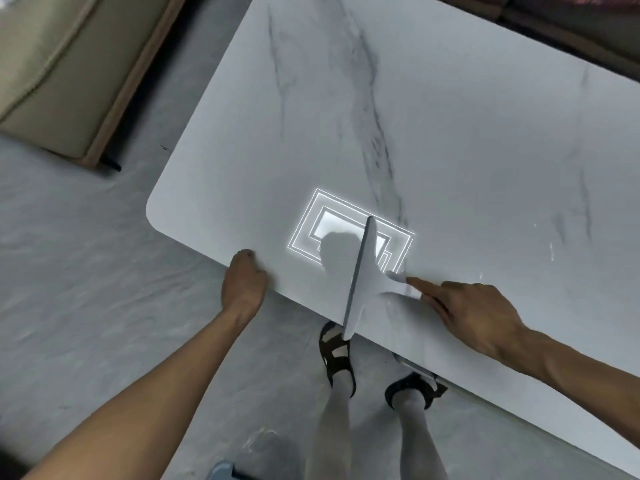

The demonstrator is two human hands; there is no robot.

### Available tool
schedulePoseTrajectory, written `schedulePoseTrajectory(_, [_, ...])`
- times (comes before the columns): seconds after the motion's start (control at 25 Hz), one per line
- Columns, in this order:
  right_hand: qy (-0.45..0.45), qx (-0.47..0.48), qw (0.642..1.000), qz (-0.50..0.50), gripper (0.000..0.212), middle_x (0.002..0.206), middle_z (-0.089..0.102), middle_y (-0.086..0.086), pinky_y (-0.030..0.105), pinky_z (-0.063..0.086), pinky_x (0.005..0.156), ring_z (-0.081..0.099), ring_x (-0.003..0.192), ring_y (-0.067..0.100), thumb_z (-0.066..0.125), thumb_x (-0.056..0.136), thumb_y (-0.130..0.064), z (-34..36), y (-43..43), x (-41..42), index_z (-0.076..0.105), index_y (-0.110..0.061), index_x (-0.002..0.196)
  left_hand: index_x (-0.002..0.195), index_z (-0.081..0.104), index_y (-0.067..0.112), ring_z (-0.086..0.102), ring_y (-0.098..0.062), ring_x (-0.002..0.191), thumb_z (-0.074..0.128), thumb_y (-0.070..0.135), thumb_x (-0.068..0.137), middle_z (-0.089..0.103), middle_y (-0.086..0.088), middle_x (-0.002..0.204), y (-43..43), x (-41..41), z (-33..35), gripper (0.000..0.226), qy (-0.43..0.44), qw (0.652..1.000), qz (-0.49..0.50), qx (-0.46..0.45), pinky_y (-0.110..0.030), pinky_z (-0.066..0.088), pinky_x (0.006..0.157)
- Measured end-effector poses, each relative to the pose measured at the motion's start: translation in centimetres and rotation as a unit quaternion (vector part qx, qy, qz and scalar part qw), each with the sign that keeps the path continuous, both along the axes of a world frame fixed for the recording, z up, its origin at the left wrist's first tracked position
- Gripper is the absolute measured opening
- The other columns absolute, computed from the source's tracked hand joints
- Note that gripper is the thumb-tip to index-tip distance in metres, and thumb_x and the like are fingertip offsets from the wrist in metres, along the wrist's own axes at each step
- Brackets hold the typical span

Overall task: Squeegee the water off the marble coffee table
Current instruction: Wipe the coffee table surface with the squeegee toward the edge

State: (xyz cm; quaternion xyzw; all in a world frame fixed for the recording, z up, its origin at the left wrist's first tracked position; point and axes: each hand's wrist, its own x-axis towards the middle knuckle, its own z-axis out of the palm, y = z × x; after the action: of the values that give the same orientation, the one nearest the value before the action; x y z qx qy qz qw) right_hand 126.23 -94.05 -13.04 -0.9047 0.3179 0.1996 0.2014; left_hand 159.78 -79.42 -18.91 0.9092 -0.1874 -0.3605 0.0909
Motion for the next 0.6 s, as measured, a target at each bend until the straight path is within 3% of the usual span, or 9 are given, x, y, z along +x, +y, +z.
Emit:
schedulePoseTrajectory(0.08, [-0.043, 0.011, 0.998, 0.037, 0.043, 0.073, 0.046, -0.025, 0.024, 0.033, 0.052, 0.059, 0.062, 0.011, 0.025, 0.100, -0.044, 0.2, -0.4, 3.6, 0.027, -0.053, 0.142, 0.128, 0.052, 0.013, 0.058, -0.024, 0.107, 0.049, 0.005, 0.087, 0.058, -0.007, 0.126, 0.4, 1.1, 0.6, 0.042, -0.016, 0.996, 0.076, -0.038, -0.028, 0.044, 0.081])
schedulePoseTrajectory(0.16, [-0.066, 0.055, 0.993, 0.076, 0.041, 0.094, 0.065, -0.013, 0.028, 0.040, 0.061, 0.066, 0.084, 0.020, 0.024, 0.101, -0.046, -0.8, -0.2, 10.8, 0.032, -0.049, 0.141, 0.113, 0.062, 0.011, 0.062, -0.023, 0.096, 0.053, 0.005, 0.088, 0.064, -0.006, 0.108, 1.2, 3.3, 1.2, 0.027, -0.059, 0.988, 0.120, -0.074, -0.026, 0.044, 0.075])
schedulePoseTrajectory(0.28, [-0.077, 0.075, 0.989, 0.105, 0.042, 0.107, 0.067, 0.001, 0.031, 0.033, 0.070, 0.062, 0.100, 0.028, 0.024, 0.101, -0.047, -3.0, 1.0, 23.0, 0.038, -0.041, 0.141, 0.091, 0.068, 0.012, 0.065, -0.024, 0.086, 0.059, 0.005, 0.087, 0.070, -0.005, 0.089, 3.0, 7.4, 2.2, 0.011, -0.102, 0.977, 0.165, -0.090, -0.026, 0.048, 0.074])
schedulePoseTrajectory(0.4, [-0.088, 0.076, 0.984, 0.133, 0.042, 0.108, 0.065, 0.008, 0.034, 0.036, 0.071, 0.061, 0.100, 0.033, 0.027, 0.102, -0.041, -4.6, 2.8, 32.3, 0.037, -0.036, 0.142, 0.085, 0.068, 0.016, 0.068, -0.028, 0.088, 0.061, 0.008, 0.086, 0.072, -0.008, 0.085, 5.4, 11.5, 2.5, 0.011, -0.122, 0.971, 0.184, -0.094, -0.036, 0.055, 0.083])
schedulePoseTrajectory(0.6, [-0.087, 0.059, 0.982, 0.154, 0.046, 0.098, 0.063, 0.013, 0.034, 0.037, 0.064, 0.061, 0.086, 0.036, 0.032, 0.101, -0.026, -6.6, 5.2, 36.9, 0.028, -0.033, 0.147, 0.097, 0.066, 0.018, 0.068, -0.025, 0.082, 0.051, 0.016, 0.094, 0.068, -0.002, 0.071, 7.1, 12.8, 2.2, 0.015, -0.125, 0.969, 0.198, -0.077, -0.030, 0.051, 0.069])
